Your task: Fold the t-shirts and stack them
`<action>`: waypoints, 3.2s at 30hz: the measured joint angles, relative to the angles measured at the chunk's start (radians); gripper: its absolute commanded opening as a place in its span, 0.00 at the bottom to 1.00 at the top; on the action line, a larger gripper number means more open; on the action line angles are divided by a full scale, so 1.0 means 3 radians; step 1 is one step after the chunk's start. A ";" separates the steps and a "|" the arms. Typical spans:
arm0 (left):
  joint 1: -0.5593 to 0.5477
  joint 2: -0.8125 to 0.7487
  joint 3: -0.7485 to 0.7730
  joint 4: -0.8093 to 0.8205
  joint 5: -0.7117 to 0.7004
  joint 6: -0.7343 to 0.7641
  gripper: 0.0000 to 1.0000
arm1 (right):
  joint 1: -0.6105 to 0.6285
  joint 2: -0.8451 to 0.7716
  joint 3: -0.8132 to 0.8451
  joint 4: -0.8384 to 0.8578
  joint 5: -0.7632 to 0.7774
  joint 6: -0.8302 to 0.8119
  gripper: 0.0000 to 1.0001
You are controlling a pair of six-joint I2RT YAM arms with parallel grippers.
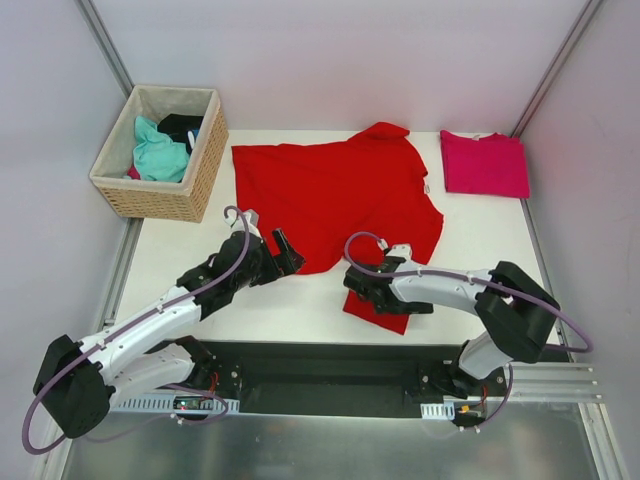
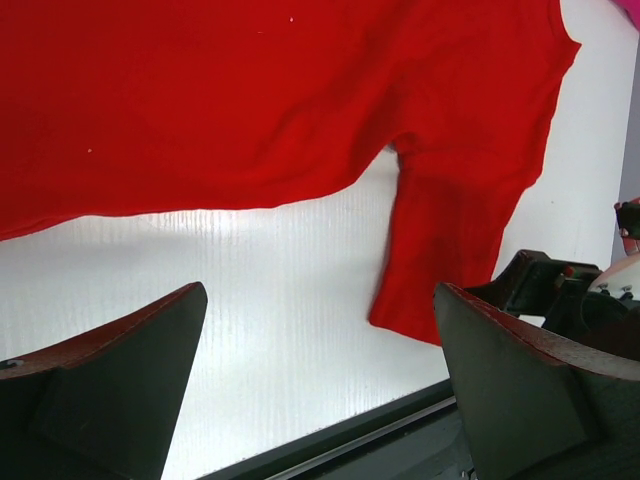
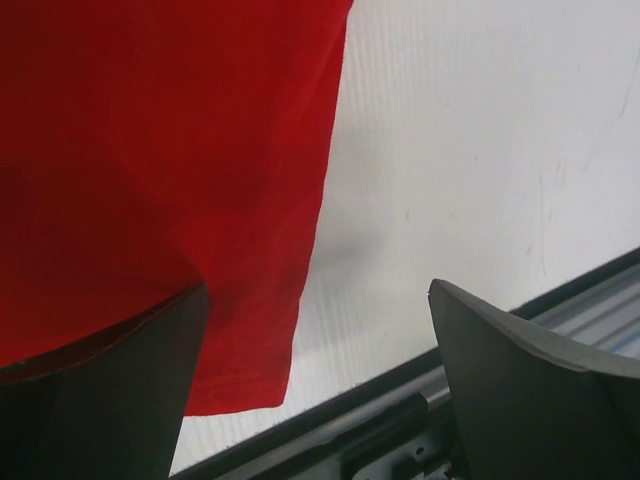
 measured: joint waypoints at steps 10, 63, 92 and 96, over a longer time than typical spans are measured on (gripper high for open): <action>0.0020 -0.0071 0.0000 -0.0085 -0.0079 0.0065 0.98 | 0.0225 -0.0221 -0.0027 -0.0781 -0.0102 0.0417 0.96; 0.1766 0.2494 0.1395 -0.0247 0.0851 0.0532 0.95 | -0.1128 -0.0524 0.0932 0.0299 -0.0004 -0.1284 0.97; 0.1348 0.0660 0.0994 -0.0450 0.1336 0.0497 0.98 | -0.2296 0.0772 0.0717 0.2636 -0.2042 -0.1423 0.96; 0.1348 0.0659 0.0994 -0.0453 0.1334 0.0500 0.98 | -0.2448 0.0801 0.0717 0.2721 -0.2213 -0.1333 0.96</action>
